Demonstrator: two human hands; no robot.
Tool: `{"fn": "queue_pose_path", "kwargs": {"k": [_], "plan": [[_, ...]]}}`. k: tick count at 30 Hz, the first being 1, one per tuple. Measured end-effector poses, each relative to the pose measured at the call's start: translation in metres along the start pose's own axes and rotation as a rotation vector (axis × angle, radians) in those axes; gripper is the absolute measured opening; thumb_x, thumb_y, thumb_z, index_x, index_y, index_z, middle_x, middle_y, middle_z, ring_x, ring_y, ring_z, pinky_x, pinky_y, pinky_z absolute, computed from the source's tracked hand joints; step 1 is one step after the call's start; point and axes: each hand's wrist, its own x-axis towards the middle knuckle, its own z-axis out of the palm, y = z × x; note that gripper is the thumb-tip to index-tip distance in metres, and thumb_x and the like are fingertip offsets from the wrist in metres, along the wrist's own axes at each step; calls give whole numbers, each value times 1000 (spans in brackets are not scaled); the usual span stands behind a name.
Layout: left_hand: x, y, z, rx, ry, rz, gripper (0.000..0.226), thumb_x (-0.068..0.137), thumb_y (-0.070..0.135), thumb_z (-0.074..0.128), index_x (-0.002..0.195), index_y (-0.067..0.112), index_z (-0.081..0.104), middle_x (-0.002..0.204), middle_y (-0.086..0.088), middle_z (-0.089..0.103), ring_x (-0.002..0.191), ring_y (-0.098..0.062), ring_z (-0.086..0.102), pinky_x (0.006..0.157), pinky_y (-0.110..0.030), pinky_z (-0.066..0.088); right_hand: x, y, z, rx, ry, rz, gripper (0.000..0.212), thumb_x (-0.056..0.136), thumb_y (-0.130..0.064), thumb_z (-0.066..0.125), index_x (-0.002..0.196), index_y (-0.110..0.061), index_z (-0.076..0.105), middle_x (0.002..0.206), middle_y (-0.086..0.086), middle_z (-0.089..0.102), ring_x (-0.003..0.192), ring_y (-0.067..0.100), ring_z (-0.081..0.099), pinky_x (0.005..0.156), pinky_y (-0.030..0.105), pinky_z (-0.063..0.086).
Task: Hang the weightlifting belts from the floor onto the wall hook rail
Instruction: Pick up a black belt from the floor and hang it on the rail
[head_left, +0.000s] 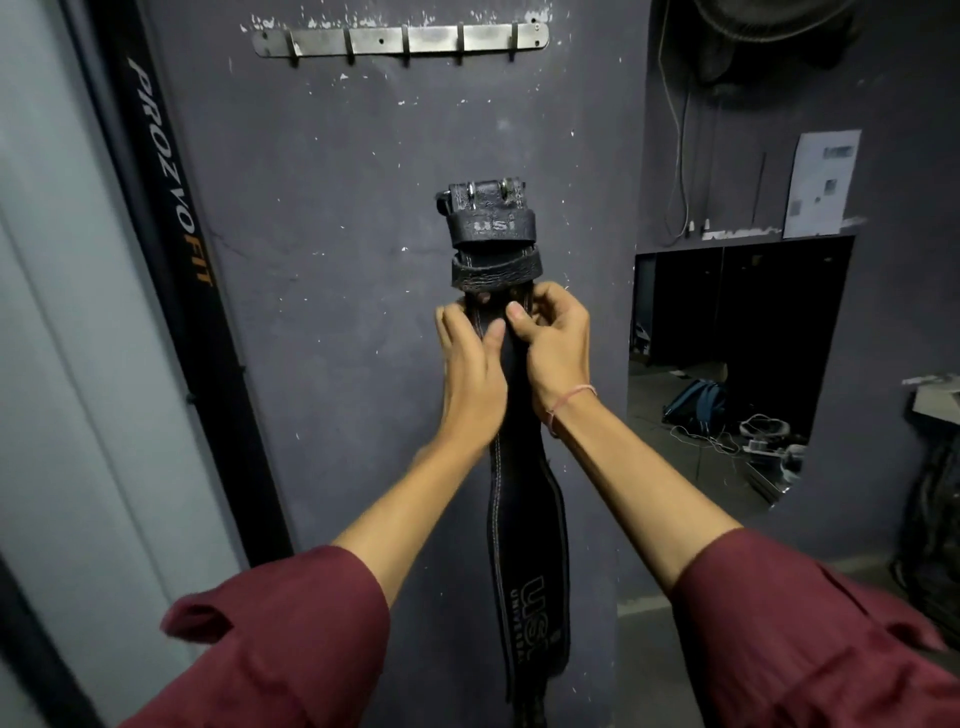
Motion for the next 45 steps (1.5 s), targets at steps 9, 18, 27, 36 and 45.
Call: {"fn": "queue_pose_path", "kwargs": {"k": [9, 18, 27, 36, 45], "plan": [[-87, -32, -7, 25, -377, -405, 46, 106, 33, 34, 145, 9, 32, 133, -6, 55, 114, -9, 51, 100, -22, 37, 10, 1, 2, -32, 80, 69, 28, 85, 0, 63, 68, -22, 61, 65, -4, 55, 70, 18, 51, 70, 37, 47], [40, 11, -20, -338, -42, -419, 38, 103, 51, 31, 103, 19, 52, 95, 11, 61, 93, -4, 59, 93, -26, 47, -9, 17, 9, -139, 74, 58, 22, 90, 0, 61, 77, -18, 63, 70, -1, 60, 71, 15, 57, 68, 33, 51], [97, 0, -24, -548, 5, -395, 24, 102, 27, 50, 85, 12, 59, 79, -5, 63, 75, -18, 58, 68, -30, 49, -14, 22, 14, -147, -89, 74, 29, 87, 10, 55, 107, -9, 63, 105, 12, 70, 98, 16, 64, 83, 27, 55], [117, -52, 21, -478, 76, -272, 18, 103, 18, 45, 118, 19, 53, 115, -12, 66, 101, -25, 64, 92, -39, 51, 70, 2, 13, -165, -95, 22, 16, 92, -16, 45, 91, -9, 59, 80, -3, 67, 75, 5, 60, 69, 29, 54], [212, -74, 73, -300, 229, -101, 14, 105, 21, 40, 107, 19, 54, 92, 0, 64, 81, -10, 61, 73, -27, 48, 200, 40, 19, -200, 22, -189, 13, 97, -31, 50, 102, -24, 59, 91, 15, 71, 89, 34, 69, 83, 57, 55]]}}
